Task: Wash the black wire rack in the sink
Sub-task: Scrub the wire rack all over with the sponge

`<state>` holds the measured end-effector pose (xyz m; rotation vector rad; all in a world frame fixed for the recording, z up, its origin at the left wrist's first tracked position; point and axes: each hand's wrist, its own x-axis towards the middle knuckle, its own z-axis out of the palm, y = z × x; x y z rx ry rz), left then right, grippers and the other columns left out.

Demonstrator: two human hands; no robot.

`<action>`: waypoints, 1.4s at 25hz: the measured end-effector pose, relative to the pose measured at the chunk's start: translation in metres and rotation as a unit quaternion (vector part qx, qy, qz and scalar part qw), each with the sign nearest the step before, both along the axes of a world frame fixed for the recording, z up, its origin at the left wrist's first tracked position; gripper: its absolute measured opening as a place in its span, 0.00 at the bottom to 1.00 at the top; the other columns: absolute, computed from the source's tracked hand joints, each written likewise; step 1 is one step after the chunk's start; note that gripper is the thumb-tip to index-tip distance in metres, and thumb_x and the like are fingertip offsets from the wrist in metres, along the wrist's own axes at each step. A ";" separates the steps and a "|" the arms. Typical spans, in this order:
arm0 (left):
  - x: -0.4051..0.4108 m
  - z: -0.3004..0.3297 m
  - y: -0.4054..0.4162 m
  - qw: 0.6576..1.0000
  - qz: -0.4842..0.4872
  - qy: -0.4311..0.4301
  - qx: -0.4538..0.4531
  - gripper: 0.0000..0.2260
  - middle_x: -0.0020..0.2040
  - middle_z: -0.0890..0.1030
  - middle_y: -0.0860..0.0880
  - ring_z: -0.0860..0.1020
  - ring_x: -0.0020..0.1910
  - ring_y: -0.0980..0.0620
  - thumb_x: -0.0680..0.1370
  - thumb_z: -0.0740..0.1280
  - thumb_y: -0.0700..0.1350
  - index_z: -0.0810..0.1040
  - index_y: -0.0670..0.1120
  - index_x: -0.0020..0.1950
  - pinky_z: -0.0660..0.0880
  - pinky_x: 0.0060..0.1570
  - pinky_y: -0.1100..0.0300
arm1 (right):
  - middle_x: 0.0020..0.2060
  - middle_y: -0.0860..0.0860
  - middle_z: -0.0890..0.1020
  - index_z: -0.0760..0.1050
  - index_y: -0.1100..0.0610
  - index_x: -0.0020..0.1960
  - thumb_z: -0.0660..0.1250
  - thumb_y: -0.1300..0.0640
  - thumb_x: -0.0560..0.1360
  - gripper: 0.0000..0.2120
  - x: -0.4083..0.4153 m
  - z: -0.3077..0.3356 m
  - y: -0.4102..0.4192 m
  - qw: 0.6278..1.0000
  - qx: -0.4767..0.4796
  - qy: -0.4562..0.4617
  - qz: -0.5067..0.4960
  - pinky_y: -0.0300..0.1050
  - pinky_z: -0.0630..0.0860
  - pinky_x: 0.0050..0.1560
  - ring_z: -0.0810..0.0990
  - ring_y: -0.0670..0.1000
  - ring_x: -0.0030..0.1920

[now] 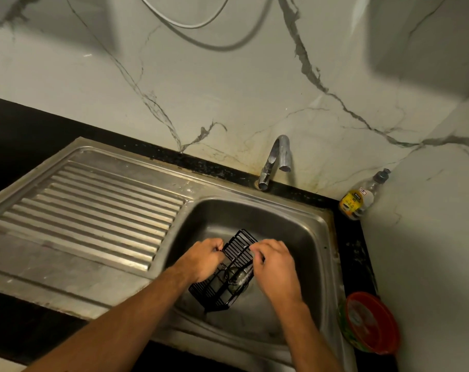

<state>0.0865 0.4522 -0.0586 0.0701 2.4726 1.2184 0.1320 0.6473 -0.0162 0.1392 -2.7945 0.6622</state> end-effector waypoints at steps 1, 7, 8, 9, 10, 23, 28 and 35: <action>0.000 0.000 0.001 1.000 -0.001 0.002 0.001 0.07 0.30 0.77 0.53 0.76 0.33 0.51 0.75 0.63 0.46 0.72 0.51 0.37 0.78 0.41 0.47 | 0.47 0.48 0.82 0.84 0.53 0.50 0.69 0.61 0.75 0.07 0.003 -0.001 -0.004 1.000 0.000 0.005 -0.009 0.47 0.79 0.54 0.78 0.48 0.49; 0.001 0.003 0.000 1.000 -0.020 0.017 -0.007 0.06 0.34 0.78 0.49 0.75 0.36 0.49 0.71 0.61 0.49 0.72 0.48 0.39 0.76 0.45 0.47 | 0.42 0.45 0.79 0.81 0.51 0.43 0.64 0.58 0.69 0.08 0.057 -0.009 -0.038 0.992 -0.032 -0.008 0.124 0.37 0.76 0.50 0.77 0.46 0.46; 0.001 0.003 -0.001 1.000 -0.021 0.016 -0.004 0.05 0.33 0.78 0.50 0.74 0.35 0.50 0.72 0.61 0.48 0.71 0.48 0.39 0.76 0.45 0.47 | 0.42 0.45 0.79 0.81 0.52 0.43 0.64 0.60 0.69 0.08 0.056 -0.010 -0.034 0.988 -0.039 -0.004 0.147 0.36 0.76 0.50 0.77 0.46 0.46; 0.002 0.003 -0.002 1.000 -0.017 0.014 -0.001 0.05 0.32 0.77 0.50 0.73 0.34 0.50 0.73 0.62 0.47 0.71 0.48 0.38 0.76 0.43 0.48 | 0.42 0.45 0.78 0.80 0.53 0.42 0.65 0.62 0.68 0.08 0.054 -0.010 -0.026 0.985 -0.045 -0.006 0.166 0.36 0.76 0.49 0.77 0.46 0.46; 0.001 0.001 -0.004 1.000 -0.009 0.011 0.003 0.06 0.31 0.76 0.51 0.72 0.33 0.51 0.74 0.62 0.46 0.71 0.48 0.37 0.75 0.41 0.50 | 0.42 0.45 0.77 0.80 0.53 0.42 0.65 0.63 0.68 0.08 0.051 -0.011 -0.017 0.984 -0.047 -0.008 0.174 0.37 0.76 0.49 0.76 0.45 0.46; -0.003 -0.001 -0.017 0.999 0.038 -0.001 0.015 0.11 0.30 0.75 0.50 0.70 0.28 0.51 0.77 0.62 0.42 0.70 0.52 0.35 0.69 0.33 0.53 | 0.48 0.45 0.77 0.83 0.50 0.51 0.65 0.61 0.72 0.12 0.068 -0.016 -0.037 0.985 -0.043 -0.015 0.166 0.32 0.75 0.54 0.76 0.43 0.50; 0.005 -0.008 -0.022 0.999 0.038 -0.001 0.026 0.06 0.31 0.76 0.46 0.72 0.28 0.49 0.77 0.61 0.42 0.71 0.47 0.40 0.70 0.30 0.52 | 0.53 0.47 0.77 0.82 0.52 0.56 0.66 0.62 0.76 0.12 0.005 -0.014 -0.009 0.998 -0.026 -0.010 0.055 0.35 0.72 0.60 0.77 0.47 0.50; 0.004 -0.007 -0.023 0.997 0.063 -0.011 0.041 0.09 0.29 0.75 0.47 0.71 0.28 0.48 0.75 0.60 0.44 0.72 0.54 0.36 0.70 0.31 0.51 | 0.50 0.46 0.78 0.83 0.49 0.53 0.65 0.58 0.75 0.11 0.032 -0.012 -0.029 0.995 -0.057 -0.024 0.080 0.38 0.78 0.54 0.80 0.45 0.46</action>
